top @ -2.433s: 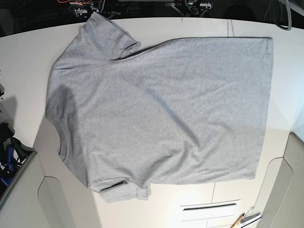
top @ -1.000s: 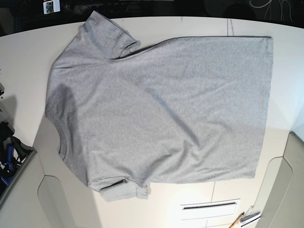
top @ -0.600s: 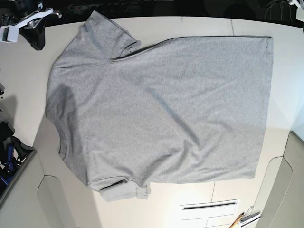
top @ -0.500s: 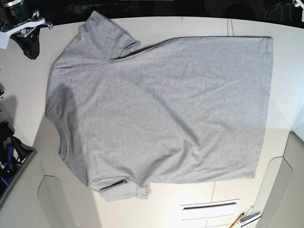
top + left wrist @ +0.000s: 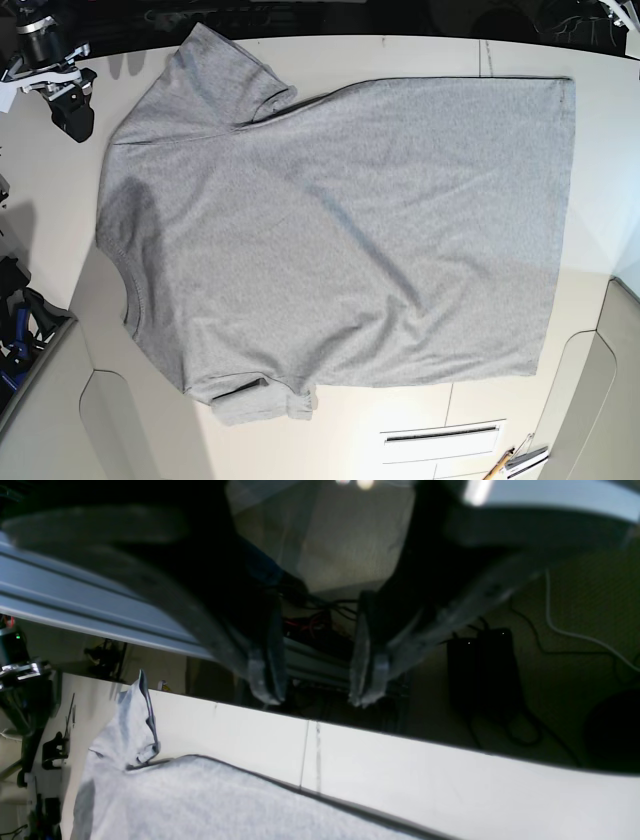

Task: Fold the T-shirt properly
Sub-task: 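Grasp the shirt's shoulder and hem corners with both grippers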

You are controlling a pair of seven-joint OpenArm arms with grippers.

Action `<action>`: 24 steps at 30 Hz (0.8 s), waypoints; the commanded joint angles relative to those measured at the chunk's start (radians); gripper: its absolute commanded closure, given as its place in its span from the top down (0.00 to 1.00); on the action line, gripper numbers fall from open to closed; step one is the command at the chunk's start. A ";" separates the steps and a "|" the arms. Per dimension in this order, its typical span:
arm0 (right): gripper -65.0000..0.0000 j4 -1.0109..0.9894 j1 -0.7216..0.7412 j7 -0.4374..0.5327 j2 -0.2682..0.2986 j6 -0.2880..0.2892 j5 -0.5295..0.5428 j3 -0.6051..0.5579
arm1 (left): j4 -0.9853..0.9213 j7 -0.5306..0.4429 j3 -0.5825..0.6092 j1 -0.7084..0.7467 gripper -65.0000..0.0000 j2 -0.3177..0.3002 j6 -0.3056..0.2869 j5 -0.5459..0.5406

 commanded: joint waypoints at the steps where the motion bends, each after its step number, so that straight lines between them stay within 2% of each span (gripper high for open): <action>1: 0.50 0.014 0.002 0.024 0.001 0.014 -0.003 0.008 | 0.011 -0.017 -0.010 0.005 0.39 -0.009 -0.009 -0.026; 2: 0.56 0.014 0.010 0.024 -0.004 0.014 -0.026 0.008 | 0.011 -0.017 -0.010 -0.002 0.39 -0.009 -0.009 -0.026; 8: 0.56 0.014 0.066 0.020 -0.015 0.010 -0.114 0.008 | 0.011 -0.017 -0.010 -0.026 0.39 -0.009 -0.009 -0.026; 10: 0.56 0.011 0.103 0.010 -0.016 -0.033 -0.154 0.008 | 0.011 -0.016 -0.010 -0.036 0.39 -0.010 -0.009 -0.026; 13: 0.56 -0.014 0.161 -0.019 -0.016 -0.050 -0.204 0.007 | 0.011 -0.016 -0.010 -0.064 0.39 -0.010 -0.009 -0.026; 22: 0.56 -0.228 0.249 -0.037 -0.016 -0.043 -0.199 -0.017 | 0.011 -0.008 -0.010 -0.098 0.39 -0.023 -0.009 -0.026; 24: 0.56 -0.262 0.265 -0.054 -0.016 -0.025 -0.192 -0.024 | 0.011 -0.008 -0.011 -0.098 0.39 -0.027 -0.009 -0.026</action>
